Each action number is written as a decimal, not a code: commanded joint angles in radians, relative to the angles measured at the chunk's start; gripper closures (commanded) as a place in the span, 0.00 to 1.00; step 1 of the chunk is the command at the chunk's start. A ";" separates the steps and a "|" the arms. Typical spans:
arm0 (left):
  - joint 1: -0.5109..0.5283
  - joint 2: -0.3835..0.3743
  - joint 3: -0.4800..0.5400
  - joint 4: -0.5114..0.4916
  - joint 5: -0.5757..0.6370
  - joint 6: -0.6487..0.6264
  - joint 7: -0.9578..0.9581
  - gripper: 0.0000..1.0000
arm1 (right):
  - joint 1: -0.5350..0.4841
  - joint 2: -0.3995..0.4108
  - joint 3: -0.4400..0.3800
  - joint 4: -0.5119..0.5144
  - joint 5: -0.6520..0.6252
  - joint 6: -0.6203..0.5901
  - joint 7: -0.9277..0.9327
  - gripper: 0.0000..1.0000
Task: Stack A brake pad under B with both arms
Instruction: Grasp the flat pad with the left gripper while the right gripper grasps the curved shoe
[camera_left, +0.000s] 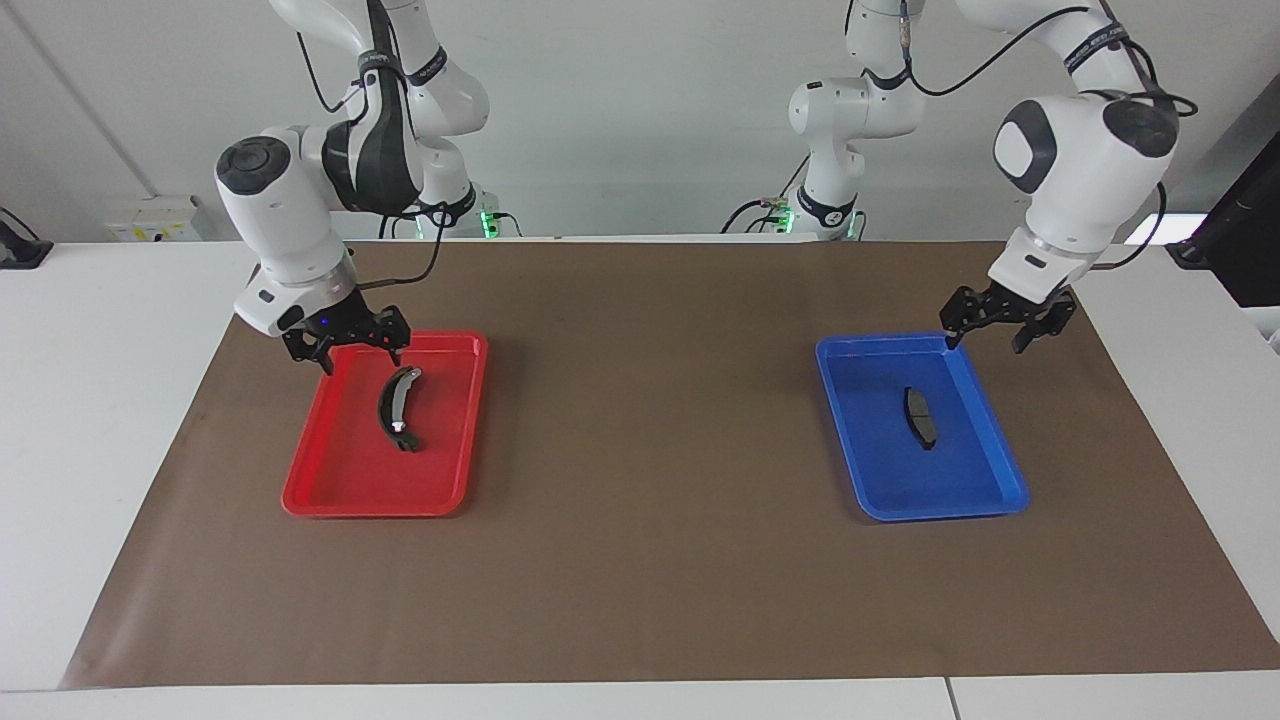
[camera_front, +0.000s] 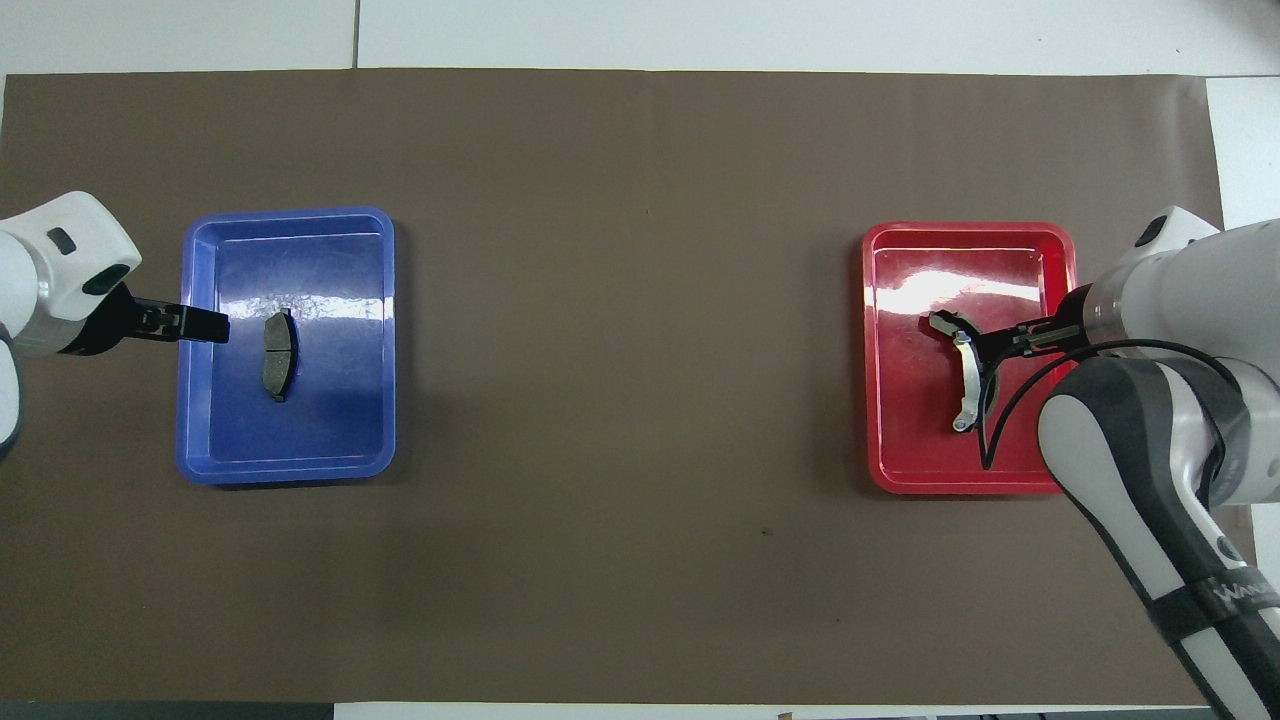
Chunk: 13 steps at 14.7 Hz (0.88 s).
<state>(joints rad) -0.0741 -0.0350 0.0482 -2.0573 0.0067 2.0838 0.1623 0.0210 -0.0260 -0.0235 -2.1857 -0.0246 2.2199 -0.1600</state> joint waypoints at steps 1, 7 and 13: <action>-0.013 0.038 0.005 -0.069 -0.008 0.110 0.003 0.02 | -0.016 0.020 0.005 -0.098 0.014 0.150 -0.039 0.02; -0.001 0.128 0.004 -0.181 -0.008 0.340 0.016 0.03 | -0.044 0.090 0.005 -0.149 0.014 0.273 -0.064 0.03; -0.006 0.219 0.002 -0.179 -0.010 0.403 0.031 0.06 | -0.039 0.130 0.007 -0.151 0.014 0.297 -0.058 0.04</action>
<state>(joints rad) -0.0740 0.1550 0.0476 -2.2245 0.0068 2.4323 0.1728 -0.0078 0.1048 -0.0252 -2.3259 -0.0245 2.4958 -0.1896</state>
